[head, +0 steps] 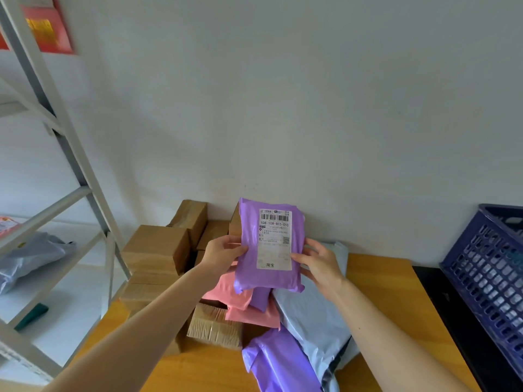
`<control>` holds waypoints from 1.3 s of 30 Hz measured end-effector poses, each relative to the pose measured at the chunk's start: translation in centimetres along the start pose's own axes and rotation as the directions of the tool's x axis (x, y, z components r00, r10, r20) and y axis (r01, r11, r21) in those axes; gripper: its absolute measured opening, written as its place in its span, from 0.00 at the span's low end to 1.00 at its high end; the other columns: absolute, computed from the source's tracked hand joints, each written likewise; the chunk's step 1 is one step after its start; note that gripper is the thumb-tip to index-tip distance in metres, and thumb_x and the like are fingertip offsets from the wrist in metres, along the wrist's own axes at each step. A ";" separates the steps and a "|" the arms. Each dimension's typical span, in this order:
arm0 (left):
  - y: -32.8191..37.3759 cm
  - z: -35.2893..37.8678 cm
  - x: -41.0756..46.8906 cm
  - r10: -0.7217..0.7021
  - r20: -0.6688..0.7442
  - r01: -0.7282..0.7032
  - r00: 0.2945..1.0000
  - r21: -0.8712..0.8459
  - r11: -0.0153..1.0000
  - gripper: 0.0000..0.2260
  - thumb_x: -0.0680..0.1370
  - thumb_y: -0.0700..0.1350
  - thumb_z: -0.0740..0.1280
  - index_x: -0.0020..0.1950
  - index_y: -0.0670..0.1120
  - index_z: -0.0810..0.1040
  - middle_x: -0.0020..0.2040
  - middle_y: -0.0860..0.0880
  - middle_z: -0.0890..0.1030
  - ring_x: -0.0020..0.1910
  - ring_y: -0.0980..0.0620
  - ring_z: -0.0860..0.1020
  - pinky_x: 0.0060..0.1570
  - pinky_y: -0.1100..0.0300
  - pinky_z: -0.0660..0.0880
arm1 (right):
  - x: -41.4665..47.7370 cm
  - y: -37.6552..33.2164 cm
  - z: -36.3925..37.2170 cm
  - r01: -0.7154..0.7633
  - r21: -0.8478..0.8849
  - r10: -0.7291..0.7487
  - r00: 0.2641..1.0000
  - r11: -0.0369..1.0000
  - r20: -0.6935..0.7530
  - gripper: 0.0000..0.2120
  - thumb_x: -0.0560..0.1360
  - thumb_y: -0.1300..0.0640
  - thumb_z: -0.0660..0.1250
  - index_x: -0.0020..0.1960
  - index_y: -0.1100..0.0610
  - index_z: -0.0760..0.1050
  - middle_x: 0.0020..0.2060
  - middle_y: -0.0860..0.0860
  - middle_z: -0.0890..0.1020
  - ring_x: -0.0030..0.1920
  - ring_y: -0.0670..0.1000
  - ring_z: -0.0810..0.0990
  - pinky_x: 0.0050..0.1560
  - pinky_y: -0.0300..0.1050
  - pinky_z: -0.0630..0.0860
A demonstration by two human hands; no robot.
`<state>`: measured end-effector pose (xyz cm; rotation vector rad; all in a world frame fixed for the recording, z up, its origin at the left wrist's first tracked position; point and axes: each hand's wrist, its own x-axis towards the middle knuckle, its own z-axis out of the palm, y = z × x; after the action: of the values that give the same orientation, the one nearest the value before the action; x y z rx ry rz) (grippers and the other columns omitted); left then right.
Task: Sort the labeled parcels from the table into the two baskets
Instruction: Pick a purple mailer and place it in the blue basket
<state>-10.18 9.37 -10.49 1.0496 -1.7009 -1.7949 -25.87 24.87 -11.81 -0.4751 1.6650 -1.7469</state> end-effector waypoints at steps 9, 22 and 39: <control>-1.9 3.2 0.0 -0.042 0.143 0.044 0.989 -0.009 0.999 0.11 0.77 0.35 0.68 0.59 0.39 0.78 0.51 0.41 0.83 0.48 0.42 0.82 0.47 0.49 0.81 | -2.0 0.7 -3.6 -0.008 -0.057 0.003 0.996 0.998 -0.089 0.20 0.72 0.72 0.68 0.62 0.60 0.75 0.49 0.54 0.84 0.49 0.56 0.84 0.49 0.51 0.81; -2.5 16.1 -4.2 -0.125 0.276 0.121 0.953 0.030 0.992 0.11 0.74 0.40 0.73 0.54 0.41 0.79 0.43 0.46 0.81 0.35 0.51 0.79 0.29 0.62 0.75 | -9.2 1.7 -15.5 -0.029 -0.064 0.011 0.963 0.998 -0.269 0.16 0.73 0.68 0.69 0.56 0.52 0.76 0.48 0.47 0.85 0.48 0.47 0.84 0.48 0.46 0.81; -1.9 33.6 -22.1 -0.082 0.410 0.066 0.909 0.053 0.996 0.11 0.72 0.38 0.75 0.52 0.42 0.79 0.51 0.43 0.83 0.48 0.42 0.81 0.50 0.49 0.79 | -26.8 -1.9 -33.6 0.039 -0.150 -0.099 0.902 0.988 -0.420 0.16 0.73 0.70 0.68 0.54 0.51 0.76 0.46 0.47 0.85 0.48 0.46 0.83 0.46 0.44 0.80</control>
<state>-22.42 47.71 -9.28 0.7947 -1.9632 -2.1586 -29.73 67.62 -9.05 -0.2206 2.1079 -1.8920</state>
